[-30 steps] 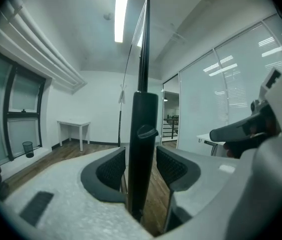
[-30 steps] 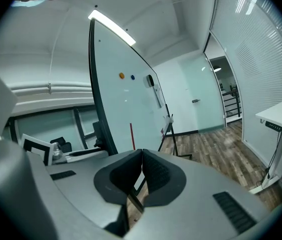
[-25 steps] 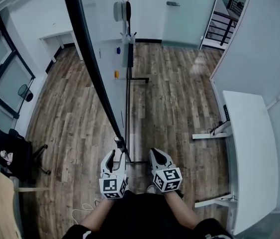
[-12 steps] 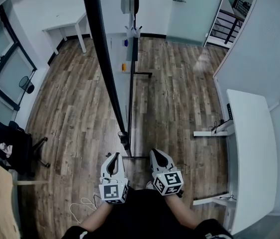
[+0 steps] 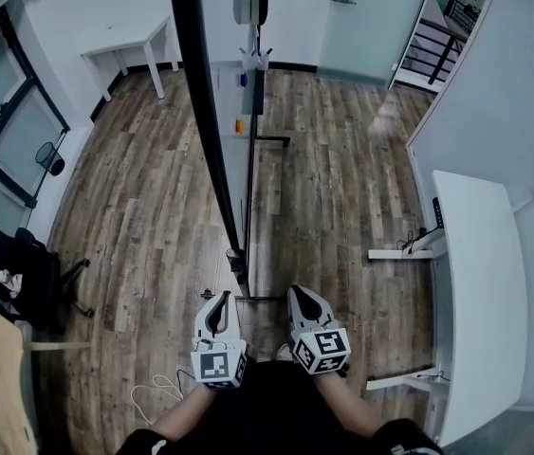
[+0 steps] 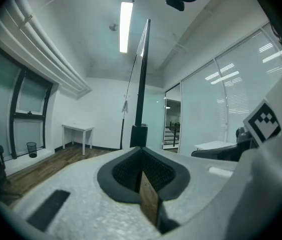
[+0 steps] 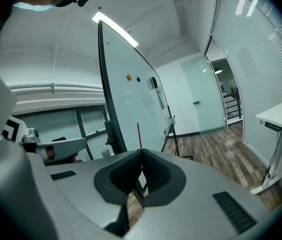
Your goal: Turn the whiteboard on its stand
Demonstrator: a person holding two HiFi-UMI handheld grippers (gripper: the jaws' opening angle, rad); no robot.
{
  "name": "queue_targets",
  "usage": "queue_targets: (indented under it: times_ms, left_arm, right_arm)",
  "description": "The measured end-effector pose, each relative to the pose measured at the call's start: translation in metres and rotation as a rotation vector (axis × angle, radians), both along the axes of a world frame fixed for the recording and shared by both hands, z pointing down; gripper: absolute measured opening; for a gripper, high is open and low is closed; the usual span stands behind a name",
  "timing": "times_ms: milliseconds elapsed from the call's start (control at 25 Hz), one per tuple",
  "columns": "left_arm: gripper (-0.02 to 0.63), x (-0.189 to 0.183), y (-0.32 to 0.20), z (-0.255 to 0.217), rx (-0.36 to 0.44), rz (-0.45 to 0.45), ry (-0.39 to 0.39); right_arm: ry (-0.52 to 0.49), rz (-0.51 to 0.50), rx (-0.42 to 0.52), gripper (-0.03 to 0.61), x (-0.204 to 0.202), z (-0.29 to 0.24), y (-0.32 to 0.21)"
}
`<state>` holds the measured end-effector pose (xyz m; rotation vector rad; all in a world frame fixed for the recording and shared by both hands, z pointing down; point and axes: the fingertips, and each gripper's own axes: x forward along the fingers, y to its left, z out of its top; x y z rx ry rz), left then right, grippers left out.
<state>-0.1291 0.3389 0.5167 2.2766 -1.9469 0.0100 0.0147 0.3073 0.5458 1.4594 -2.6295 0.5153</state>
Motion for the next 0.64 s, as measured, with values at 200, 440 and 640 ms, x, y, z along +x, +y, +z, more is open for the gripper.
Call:
queue_targets:
  times_ms: [200, 440, 640]
  left_arm:
    - [0.023, -0.0033, 0.0008, -0.0003, 0.003, -0.007, 0.000]
    - [0.023, -0.0049, -0.0009, 0.0000, 0.009, 0.000, -0.010]
    - [0.022, -0.0075, -0.0018, -0.0011, 0.007, -0.026, 0.013]
  right_arm:
    - [0.002, -0.005, -0.001, 0.011, -0.0012, 0.0008, 0.0013]
    - [0.005, -0.006, -0.003, 0.011, -0.0032, 0.0017, -0.0004]
    - [0.004, -0.007, 0.001, 0.011, -0.0027, 0.0013, -0.0021]
